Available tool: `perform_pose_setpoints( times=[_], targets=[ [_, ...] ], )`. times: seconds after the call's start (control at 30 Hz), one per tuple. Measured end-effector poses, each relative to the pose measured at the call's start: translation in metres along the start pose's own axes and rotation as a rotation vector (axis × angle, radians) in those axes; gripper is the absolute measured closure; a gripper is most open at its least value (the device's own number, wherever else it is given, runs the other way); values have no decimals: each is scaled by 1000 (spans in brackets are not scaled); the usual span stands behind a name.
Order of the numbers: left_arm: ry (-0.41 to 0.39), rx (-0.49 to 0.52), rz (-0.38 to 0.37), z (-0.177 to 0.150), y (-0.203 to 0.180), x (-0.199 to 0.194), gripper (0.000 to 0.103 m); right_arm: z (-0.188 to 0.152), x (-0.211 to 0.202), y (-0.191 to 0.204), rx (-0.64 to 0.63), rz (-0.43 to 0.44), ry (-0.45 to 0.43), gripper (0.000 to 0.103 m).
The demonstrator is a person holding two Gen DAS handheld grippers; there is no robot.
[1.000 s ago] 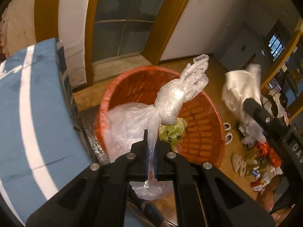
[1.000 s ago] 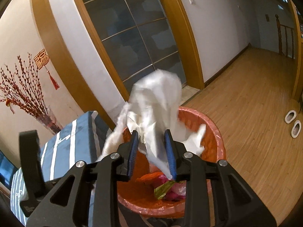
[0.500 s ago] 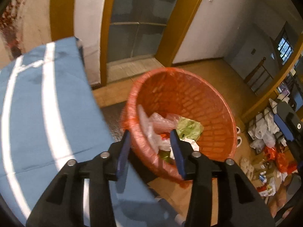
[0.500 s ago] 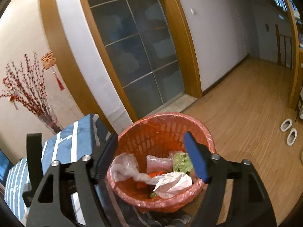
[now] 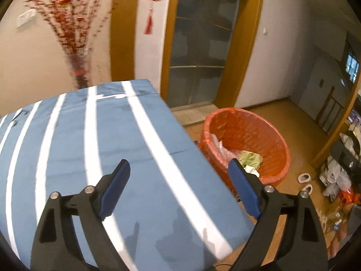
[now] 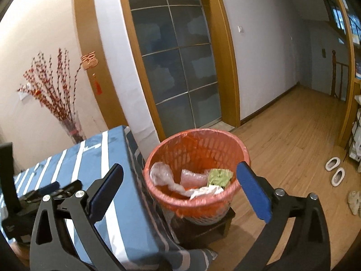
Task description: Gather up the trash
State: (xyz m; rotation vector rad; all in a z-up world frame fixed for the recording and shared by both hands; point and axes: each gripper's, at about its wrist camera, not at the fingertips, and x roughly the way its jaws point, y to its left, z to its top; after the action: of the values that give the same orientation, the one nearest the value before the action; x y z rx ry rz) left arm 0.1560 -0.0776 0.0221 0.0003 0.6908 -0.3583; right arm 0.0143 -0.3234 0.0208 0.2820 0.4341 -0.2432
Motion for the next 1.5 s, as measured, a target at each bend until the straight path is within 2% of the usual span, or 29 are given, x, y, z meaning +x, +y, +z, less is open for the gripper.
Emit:
perform_pose_setpoints(
  times=[0.13, 0.3, 0.43, 0.93, 1.5],
  targets=[
    [-40, -9, 57, -17, 5, -26, 10, -13, -13, 13, -64, -24, -2, 3],
    [-81, -11, 121, -34, 5, -46, 5, -26, -23, 19, -87, -39, 3, 3],
    [-102, -13, 168, -47, 7, -59, 4, -30, -31, 24, -116, -69, -15, 3],
    [-122, -57, 230, -73, 17, -82, 4, -49, -46, 35, -142, -67, -3, 3],
    [-125, -62, 280, -89, 22, -88, 4, -63, -43, 33, -163, -81, 20, 3]
  ],
)
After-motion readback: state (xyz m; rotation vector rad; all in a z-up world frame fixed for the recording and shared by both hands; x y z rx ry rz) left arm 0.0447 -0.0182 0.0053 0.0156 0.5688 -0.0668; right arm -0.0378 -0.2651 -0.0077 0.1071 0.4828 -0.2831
